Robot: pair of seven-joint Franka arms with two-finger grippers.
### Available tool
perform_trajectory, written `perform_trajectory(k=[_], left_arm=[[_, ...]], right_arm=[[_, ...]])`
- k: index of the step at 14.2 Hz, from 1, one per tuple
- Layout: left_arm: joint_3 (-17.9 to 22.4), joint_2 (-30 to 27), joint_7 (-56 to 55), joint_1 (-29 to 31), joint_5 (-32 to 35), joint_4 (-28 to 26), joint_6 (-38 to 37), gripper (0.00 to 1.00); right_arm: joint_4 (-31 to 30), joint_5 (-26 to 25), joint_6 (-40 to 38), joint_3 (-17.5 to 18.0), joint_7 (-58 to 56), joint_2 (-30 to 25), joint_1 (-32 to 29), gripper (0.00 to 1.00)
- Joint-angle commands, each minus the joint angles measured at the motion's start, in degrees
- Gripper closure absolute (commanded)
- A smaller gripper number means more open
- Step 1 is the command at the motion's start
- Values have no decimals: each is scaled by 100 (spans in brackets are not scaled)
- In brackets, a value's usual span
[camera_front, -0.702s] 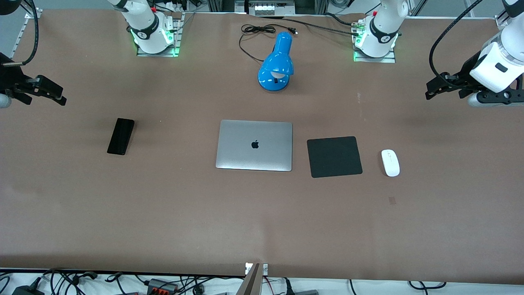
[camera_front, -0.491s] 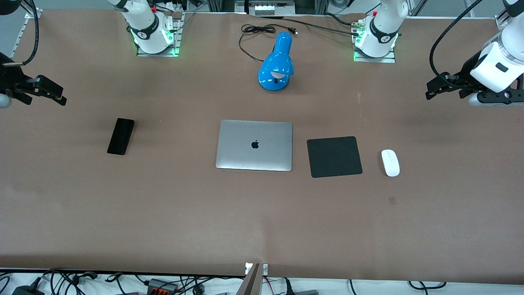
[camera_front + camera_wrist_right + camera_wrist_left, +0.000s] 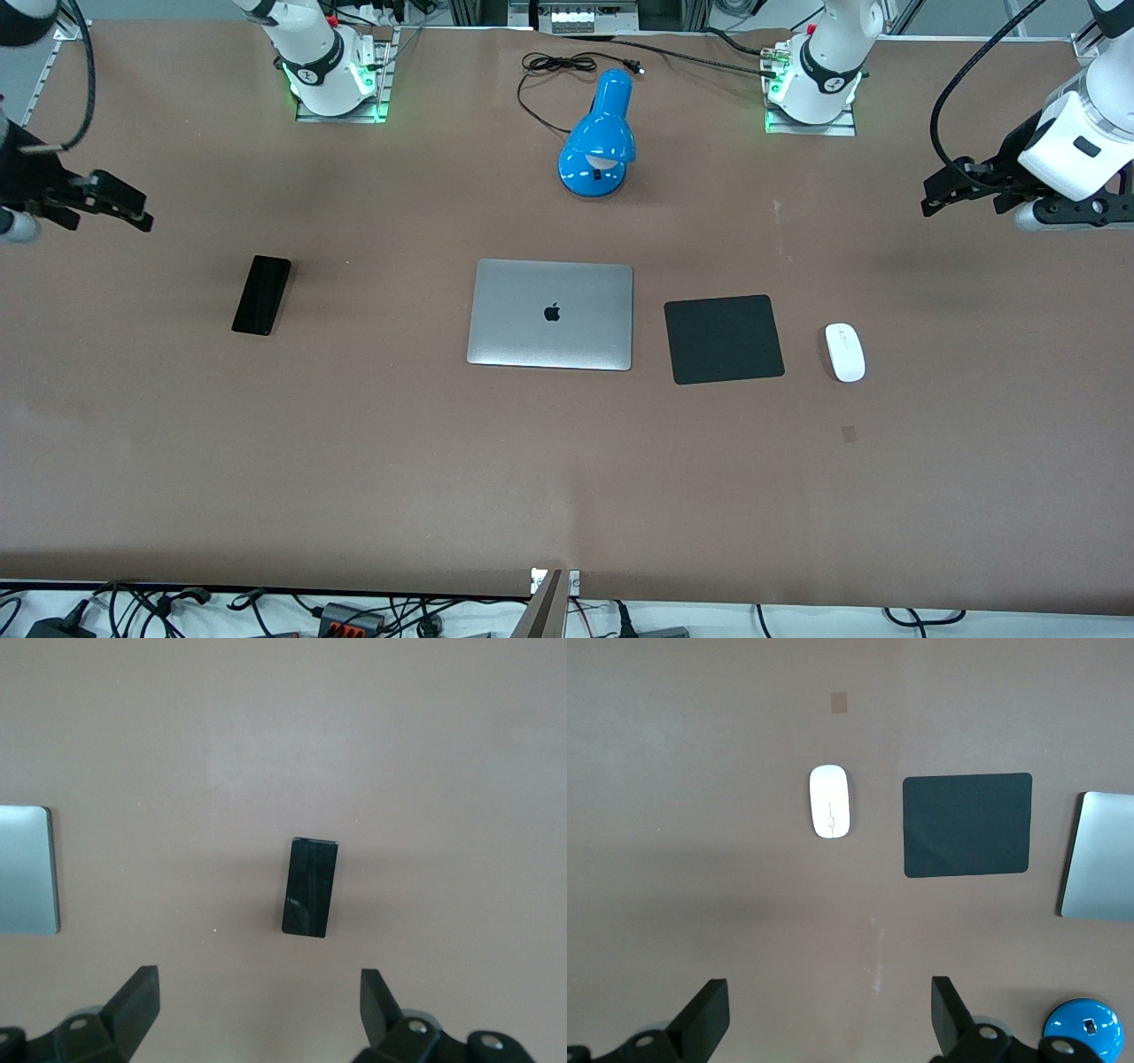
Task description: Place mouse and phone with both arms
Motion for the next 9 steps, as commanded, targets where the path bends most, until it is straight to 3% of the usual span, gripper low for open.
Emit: perform_trajectory(k=[1, 3, 5, 7, 9], left_arm=[[-3, 169, 145, 44, -150, 176, 6, 0], [6, 422, 145, 44, -132, 351, 7, 0], [32, 791, 154, 44, -97, 640, 24, 0], [15, 1475, 171, -8, -36, 1105, 33, 0], [15, 2467, 162, -35, -27, 1816, 33, 0]], right_arm=[[-60, -18, 49, 61, -14, 372, -102, 0], [-313, -36, 521, 43, -14, 548, -120, 0], [-997, -88, 1451, 34, -5, 557, -120, 0], [-1430, -185, 2095, 17, -5, 679, -129, 0], [-1423, -465, 2299, -10, -5, 1083, -146, 0]])
